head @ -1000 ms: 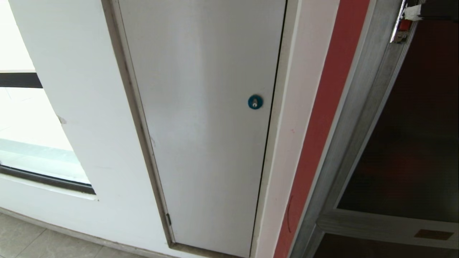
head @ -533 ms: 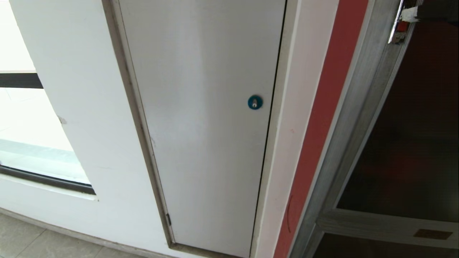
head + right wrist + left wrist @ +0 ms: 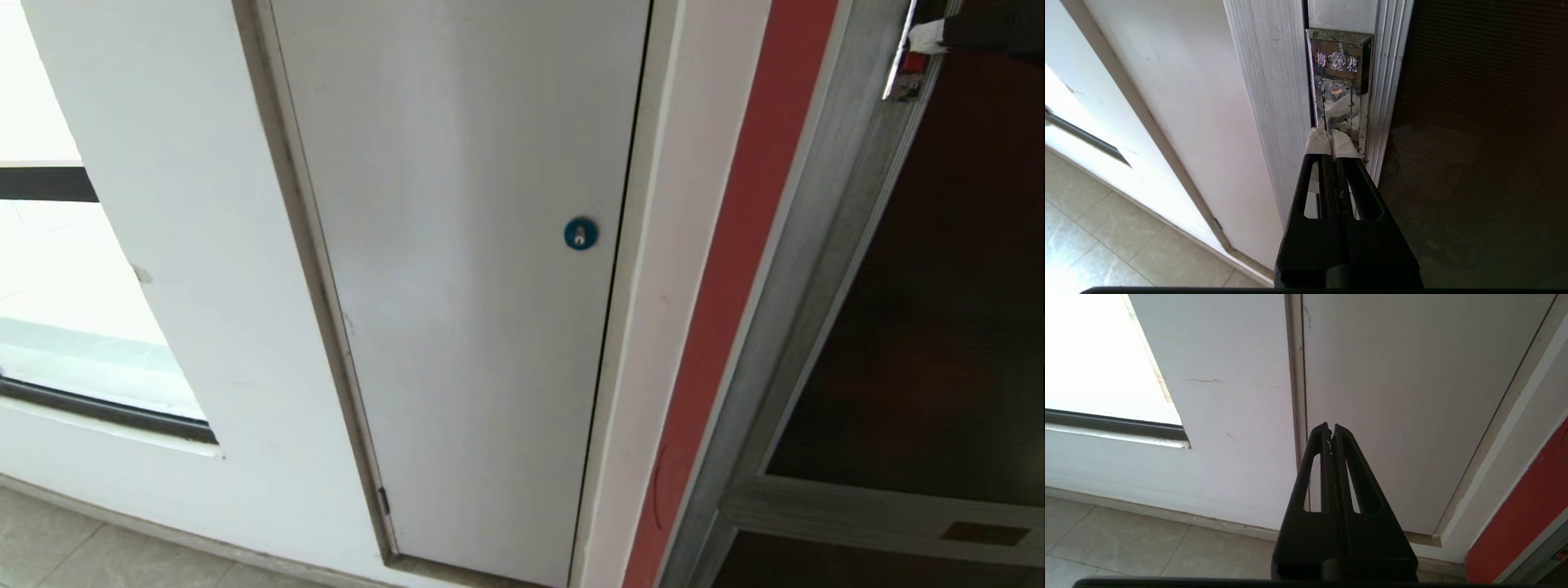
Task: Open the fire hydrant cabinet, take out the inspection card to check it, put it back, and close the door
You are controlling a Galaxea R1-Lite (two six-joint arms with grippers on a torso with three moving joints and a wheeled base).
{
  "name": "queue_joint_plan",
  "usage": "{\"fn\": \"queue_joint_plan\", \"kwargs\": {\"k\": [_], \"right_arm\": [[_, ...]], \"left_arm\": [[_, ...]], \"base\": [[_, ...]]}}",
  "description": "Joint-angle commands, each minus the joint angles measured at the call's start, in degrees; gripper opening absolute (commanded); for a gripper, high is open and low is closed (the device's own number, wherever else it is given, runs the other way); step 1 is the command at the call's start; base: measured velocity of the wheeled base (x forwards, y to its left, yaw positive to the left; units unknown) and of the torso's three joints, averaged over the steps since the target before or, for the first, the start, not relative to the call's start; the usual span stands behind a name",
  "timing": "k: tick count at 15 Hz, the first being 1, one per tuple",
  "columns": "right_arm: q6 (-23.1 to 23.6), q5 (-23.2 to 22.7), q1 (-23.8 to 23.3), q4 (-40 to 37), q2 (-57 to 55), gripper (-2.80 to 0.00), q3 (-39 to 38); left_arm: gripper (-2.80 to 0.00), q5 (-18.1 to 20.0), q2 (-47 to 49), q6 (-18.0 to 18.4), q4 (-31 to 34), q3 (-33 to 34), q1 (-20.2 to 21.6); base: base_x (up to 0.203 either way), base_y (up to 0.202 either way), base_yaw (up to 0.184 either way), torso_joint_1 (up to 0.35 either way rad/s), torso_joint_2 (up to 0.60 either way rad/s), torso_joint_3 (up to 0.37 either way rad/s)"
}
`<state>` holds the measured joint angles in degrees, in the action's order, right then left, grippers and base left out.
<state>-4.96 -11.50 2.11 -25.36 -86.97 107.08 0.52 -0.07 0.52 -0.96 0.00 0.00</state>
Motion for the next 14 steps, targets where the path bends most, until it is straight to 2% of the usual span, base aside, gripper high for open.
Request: {"fn": "queue_joint_plan", "kwargs": {"k": [1, 14], "right_arm": [[-0.1, -0.1, 0.0, -0.1, -0.1, -2.80, 0.0], [-0.5, -1.3, 1.8, -0.5, 7.3, -2.80, -0.8]], "left_arm": [[-2.80, 0.0, 0.1, 0.0, 0.0, 0.4, 0.0], [-2.80, 0.0, 0.1, 0.0, 0.0, 0.4, 0.0]], "base": [[0.000, 0.000, 0.000, 0.000, 0.00, 0.000], [0.000, 0.000, 0.000, 0.000, 0.00, 0.000]]}}
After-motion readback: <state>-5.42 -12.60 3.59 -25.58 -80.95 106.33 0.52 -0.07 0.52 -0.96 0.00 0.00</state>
